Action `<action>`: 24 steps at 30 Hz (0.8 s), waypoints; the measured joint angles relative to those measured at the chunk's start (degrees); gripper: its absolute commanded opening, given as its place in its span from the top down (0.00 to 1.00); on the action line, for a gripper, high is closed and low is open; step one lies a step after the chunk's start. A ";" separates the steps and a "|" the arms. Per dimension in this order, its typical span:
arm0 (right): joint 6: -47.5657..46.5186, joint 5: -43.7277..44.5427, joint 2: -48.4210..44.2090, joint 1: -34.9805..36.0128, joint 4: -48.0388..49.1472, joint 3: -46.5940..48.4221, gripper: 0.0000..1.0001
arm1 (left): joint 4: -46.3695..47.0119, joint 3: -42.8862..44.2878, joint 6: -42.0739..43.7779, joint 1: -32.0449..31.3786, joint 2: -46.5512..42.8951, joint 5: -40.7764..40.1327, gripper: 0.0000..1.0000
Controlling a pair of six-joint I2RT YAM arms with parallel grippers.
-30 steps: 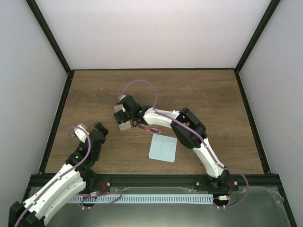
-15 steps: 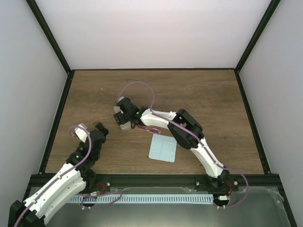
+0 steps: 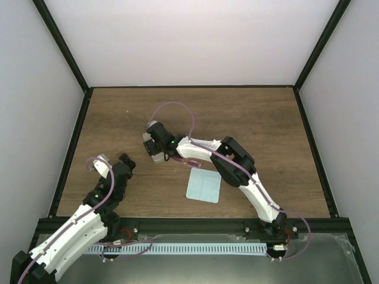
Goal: Organize the sunglasses
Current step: Pick up the sunglasses case from the center of the board.
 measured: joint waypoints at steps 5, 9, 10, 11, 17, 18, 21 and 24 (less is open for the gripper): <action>0.81 -0.20 -2.01 -0.20 0.92 -3.28 0.39 | 0.02 0.00 0.09 0.00 -0.04 0.02 0.00; 1.77 -3.02 -4.70 -1.36 2.43 -7.74 0.39 | 0.17 0.00 0.15 0.00 -0.24 0.07 0.00; 2.08 -3.78 -5.33 -1.66 2.71 -8.81 0.39 | 0.22 0.00 0.22 0.00 -0.24 0.13 0.00; 2.34 -4.74 -6.16 -2.08 3.54 -10.27 0.38 | 0.37 0.00 0.33 0.00 -0.22 0.26 0.00; 4.74 -11.63 -14.43 -6.34 9.86 -23.02 0.37 | 3.50 -0.59 2.23 0.00 0.02 2.14 0.00; 5.14 -13.11 -16.15 -7.37 11.50 -25.49 0.37 | 4.50 -0.90 3.04 0.00 0.17 2.91 0.00; 6.45 -17.49 -21.57 -10.64 15.85 -32.04 0.37 | 7.48 -1.62 4.96 0.02 0.79 5.33 0.00; 7.67 -21.59 -25.83 -13.57 19.93 -36.17 0.38 | 10.43 -2.12 6.69 0.02 0.79 7.67 0.00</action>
